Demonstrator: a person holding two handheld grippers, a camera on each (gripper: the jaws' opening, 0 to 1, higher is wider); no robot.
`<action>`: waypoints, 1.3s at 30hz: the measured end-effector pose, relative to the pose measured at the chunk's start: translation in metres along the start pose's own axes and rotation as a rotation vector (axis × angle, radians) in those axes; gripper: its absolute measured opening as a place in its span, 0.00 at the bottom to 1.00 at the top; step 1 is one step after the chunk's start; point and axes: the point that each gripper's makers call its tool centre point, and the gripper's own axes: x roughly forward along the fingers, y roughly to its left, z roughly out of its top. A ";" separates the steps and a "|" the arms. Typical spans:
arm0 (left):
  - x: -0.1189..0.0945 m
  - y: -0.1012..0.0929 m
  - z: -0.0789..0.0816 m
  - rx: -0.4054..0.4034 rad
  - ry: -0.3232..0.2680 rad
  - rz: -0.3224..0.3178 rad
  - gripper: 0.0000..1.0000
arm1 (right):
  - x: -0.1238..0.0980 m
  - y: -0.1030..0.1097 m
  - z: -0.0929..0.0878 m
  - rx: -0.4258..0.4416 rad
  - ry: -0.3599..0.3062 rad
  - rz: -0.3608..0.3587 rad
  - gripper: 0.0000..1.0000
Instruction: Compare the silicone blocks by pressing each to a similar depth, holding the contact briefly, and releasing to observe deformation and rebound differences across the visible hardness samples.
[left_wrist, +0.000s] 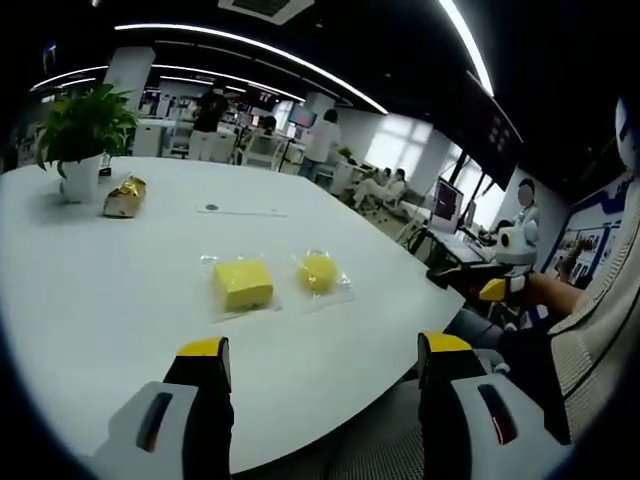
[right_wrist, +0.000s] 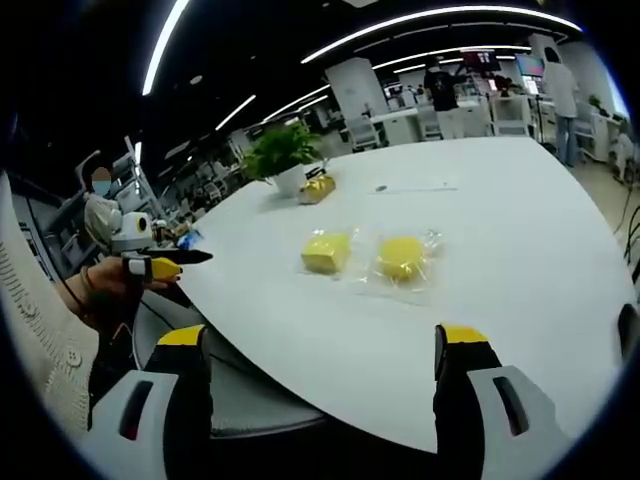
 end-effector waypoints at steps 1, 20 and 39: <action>0.000 0.000 0.000 0.001 0.002 -0.001 0.76 | 0.000 -0.001 0.000 -0.003 -0.001 -0.002 0.86; 0.004 -0.005 0.000 0.008 0.027 -0.004 0.76 | 0.000 -0.005 0.003 -0.002 0.011 0.006 0.86; 0.007 -0.008 -0.007 -0.007 0.051 -0.003 0.76 | 0.002 -0.008 0.007 0.029 -0.009 0.003 0.85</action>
